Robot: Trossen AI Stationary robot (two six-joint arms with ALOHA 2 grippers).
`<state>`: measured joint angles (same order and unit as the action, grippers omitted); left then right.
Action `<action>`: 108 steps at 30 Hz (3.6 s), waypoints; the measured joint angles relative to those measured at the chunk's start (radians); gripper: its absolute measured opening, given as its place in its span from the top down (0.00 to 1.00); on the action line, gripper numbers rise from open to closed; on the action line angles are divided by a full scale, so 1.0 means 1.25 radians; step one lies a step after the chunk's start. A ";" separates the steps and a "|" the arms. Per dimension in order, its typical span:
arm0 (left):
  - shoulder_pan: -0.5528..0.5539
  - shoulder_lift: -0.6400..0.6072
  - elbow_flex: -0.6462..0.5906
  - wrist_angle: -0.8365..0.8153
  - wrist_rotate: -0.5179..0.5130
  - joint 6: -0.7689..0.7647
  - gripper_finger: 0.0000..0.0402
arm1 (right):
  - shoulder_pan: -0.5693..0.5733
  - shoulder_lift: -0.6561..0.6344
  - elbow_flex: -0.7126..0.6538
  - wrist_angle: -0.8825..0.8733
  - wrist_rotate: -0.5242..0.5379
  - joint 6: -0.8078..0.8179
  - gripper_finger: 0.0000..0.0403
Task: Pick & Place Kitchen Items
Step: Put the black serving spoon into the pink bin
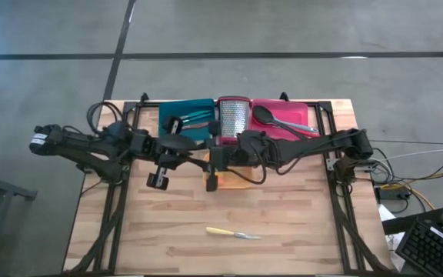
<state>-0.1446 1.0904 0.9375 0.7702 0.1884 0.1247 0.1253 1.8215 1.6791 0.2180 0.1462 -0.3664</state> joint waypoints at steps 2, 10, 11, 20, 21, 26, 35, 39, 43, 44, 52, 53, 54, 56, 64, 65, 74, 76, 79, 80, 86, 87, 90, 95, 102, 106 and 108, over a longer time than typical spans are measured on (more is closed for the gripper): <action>0.002 0.000 0.000 -0.002 -0.003 0.001 0.95 | -0.005 0.001 -0.001 -0.003 -0.006 0.003 0.84; 0.006 -0.001 0.000 -0.025 -0.011 0.003 0.95 | -0.009 -0.002 0.001 -0.043 -0.012 0.003 0.96; 0.006 -0.005 0.000 -0.034 -0.011 0.003 0.95 | -0.009 -0.006 0.009 -0.072 -0.011 0.004 0.97; 0.004 -0.075 -0.001 -0.185 -0.079 0.028 0.65 | 0.017 -0.060 0.078 -0.320 0.115 0.019 0.97; 0.004 -0.090 -0.001 -0.209 -0.094 0.038 0.62 | 0.022 -0.072 0.085 -0.350 0.145 0.022 0.97; 0.003 -0.168 -0.001 -0.374 -0.149 0.121 0.52 | 0.032 -0.133 0.134 -0.610 0.266 0.122 0.97; 0.004 -0.241 -0.014 -0.576 -0.263 0.117 0.50 | 0.011 -0.154 0.299 -1.366 0.402 0.538 0.97; 0.004 -0.237 -0.034 -0.576 -0.264 0.114 0.50 | -0.025 -0.176 0.273 -1.402 0.236 0.595 0.97; 0.004 -0.228 -0.056 -0.581 -0.267 0.113 0.50 | -0.081 -0.202 0.251 -1.432 0.139 0.611 0.97; 0.004 -0.226 -0.060 -0.576 -0.268 0.113 0.50 | -0.097 -0.204 0.239 -1.443 0.145 0.622 0.97; 0.004 -0.217 -0.066 -0.577 -0.269 0.112 0.50 | -0.249 -0.240 0.110 -1.433 0.073 0.611 0.97; 0.004 -0.217 -0.067 -0.579 -0.269 0.112 0.50 | -0.270 -0.240 0.090 -1.431 0.056 0.610 0.97; 0.004 -0.216 -0.067 -0.578 -0.269 0.112 0.50 | -0.288 -0.240 0.068 -1.431 0.042 0.609 0.97; 0.004 -0.216 -0.067 -0.580 -0.269 0.112 0.50 | -0.319 -0.240 0.030 -1.432 0.021 0.607 0.97; 0.004 -0.216 -0.067 -0.582 -0.269 0.108 0.50 | -0.395 -0.280 -0.134 -1.431 -0.036 0.595 0.97; 0.004 -0.216 -0.067 -0.582 -0.269 0.108 0.50 | -0.399 -0.292 -0.155 -1.431 -0.040 0.595 0.97; 0.004 -0.215 -0.071 -0.581 -0.269 0.106 0.50 | -0.429 -0.403 -0.335 -1.431 -0.066 0.607 0.97; 0.004 -0.215 -0.071 -0.581 -0.269 0.106 0.50 | -0.432 -0.418 -0.371 -1.421 -0.075 0.607 0.97; 0.004 -0.215 -0.071 -0.581 -0.269 0.106 0.50 | -0.432 -0.429 -0.419 -1.419 -0.086 0.608 0.97; 0.004 -0.215 -0.071 -0.581 -0.269 0.106 0.50 | -0.432 -0.427 -0.436 -1.415 -0.099 0.607 0.97; 0.004 -0.215 -0.072 -0.581 -0.269 0.106 0.50 | -0.443 -0.402 -0.527 -1.376 -0.118 0.562 0.97; 0.004 -0.215 -0.072 -0.581 -0.269 0.104 0.50 | -0.445 -0.396 -0.537 -1.362 -0.119 0.551 0.97; 0.004 -0.215 -0.072 -0.581 -0.269 0.103 0.50 | -0.459 -0.382 -0.559 -1.330 -0.127 0.518 0.97; 0.004 -0.215 -0.072 -0.581 -0.269 0.103 0.50 | -0.492 -0.361 -0.567 -1.294 -0.131 0.490 0.97; 0.004 -0.215 -0.073 -0.581 -0.268 0.100 0.50 | -0.546 -0.326 -0.571 -1.277 -0.138 0.459 0.97; 0.004 -0.215 -0.073 -0.582 -0.268 0.100 0.50 | -0.570 -0.305 -0.576 -1.257 -0.142 0.436 0.97; 0.005 -0.215 -0.074 -0.582 -0.268 0.100 0.50 | -0.578 -0.301 -0.576 -1.257 -0.141 0.432 0.97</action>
<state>-0.1388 0.8211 0.8455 0.0433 -0.1471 0.2501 -0.5978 1.4447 0.9591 -1.3532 -0.0299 0.1734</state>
